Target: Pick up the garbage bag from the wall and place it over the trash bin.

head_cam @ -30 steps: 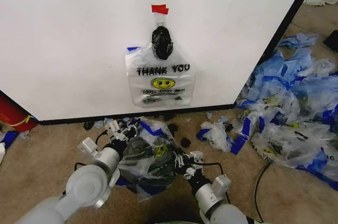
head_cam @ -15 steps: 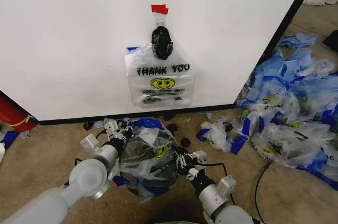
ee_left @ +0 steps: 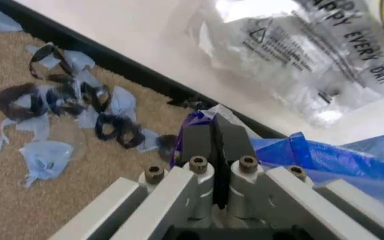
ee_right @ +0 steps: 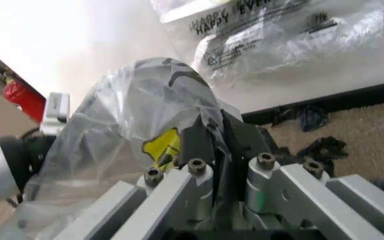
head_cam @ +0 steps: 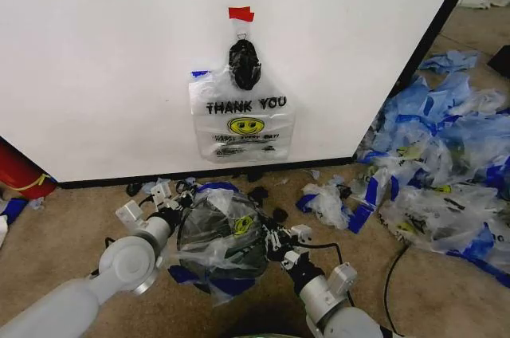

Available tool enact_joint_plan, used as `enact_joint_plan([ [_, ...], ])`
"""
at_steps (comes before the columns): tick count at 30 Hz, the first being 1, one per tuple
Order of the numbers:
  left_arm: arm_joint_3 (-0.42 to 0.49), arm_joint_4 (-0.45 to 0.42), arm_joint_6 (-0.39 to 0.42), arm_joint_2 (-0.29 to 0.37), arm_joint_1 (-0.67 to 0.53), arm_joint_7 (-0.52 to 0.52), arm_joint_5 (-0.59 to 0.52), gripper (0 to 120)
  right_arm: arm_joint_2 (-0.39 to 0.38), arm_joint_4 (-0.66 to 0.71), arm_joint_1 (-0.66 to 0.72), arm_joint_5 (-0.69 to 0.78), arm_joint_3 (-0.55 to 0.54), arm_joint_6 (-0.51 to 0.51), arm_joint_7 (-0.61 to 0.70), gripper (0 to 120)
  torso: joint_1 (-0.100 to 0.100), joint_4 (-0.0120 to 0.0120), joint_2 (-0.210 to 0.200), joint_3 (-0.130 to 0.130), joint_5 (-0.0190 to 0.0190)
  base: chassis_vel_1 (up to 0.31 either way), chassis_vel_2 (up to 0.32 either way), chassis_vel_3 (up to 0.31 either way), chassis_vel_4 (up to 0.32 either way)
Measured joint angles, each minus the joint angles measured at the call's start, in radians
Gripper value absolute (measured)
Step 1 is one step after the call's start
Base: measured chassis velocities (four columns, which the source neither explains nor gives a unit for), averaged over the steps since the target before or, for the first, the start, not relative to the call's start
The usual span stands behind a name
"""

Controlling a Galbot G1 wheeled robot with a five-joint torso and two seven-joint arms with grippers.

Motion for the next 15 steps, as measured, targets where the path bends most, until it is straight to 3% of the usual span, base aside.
enact_joint_plan([
  [15,-0.005,0.050,-0.018,-0.072,0.058,0.021,0.048,0,0.012,0.011,-0.009,0.036,0.058,0.018,-0.016,0,0.000,-0.0001,0.000,0.000,0.0000,0.000,0.000,0.000,0.000],
])
